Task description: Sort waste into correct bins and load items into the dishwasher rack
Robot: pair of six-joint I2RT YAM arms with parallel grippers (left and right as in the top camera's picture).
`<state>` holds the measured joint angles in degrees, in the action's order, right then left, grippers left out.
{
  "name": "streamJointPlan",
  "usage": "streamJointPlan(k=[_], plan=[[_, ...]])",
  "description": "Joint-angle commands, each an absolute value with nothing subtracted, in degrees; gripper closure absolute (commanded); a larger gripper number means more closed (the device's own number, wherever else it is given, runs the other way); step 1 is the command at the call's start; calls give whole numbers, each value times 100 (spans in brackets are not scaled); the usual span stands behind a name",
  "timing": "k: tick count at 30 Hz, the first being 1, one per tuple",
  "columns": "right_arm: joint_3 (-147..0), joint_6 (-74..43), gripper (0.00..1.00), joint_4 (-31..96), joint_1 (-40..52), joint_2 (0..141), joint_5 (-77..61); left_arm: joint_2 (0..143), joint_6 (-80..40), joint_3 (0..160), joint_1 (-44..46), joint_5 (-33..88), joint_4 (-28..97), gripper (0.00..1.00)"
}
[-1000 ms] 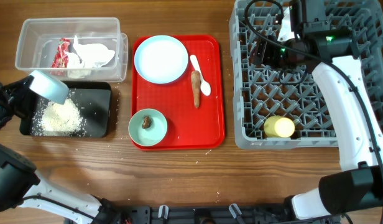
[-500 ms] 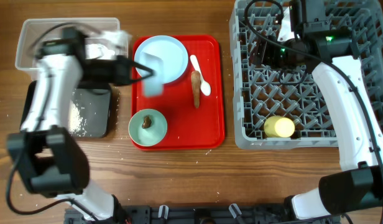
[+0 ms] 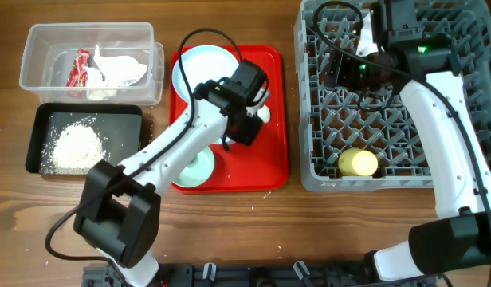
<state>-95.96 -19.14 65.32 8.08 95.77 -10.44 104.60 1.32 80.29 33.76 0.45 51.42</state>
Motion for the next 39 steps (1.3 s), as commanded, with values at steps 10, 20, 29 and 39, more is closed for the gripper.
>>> streamJointPlan(k=[10,20,29,39], plan=[[-9598,-1636,27,6676,819,9557,-982,10353,-1693,8340,3269,-115,5920,48],[-9598,-1500,26,6681,819,9557,-985,10029,-1973,6908,3100,-54,6320,33],[-9598,-1500,22,6694,819,9557,-987,10029,-1977,5990,3100,-141,5078,80],[-9598,-1503,21,6672,819,9557,-987,9279,-1610,7210,2117,735,6010,96]])
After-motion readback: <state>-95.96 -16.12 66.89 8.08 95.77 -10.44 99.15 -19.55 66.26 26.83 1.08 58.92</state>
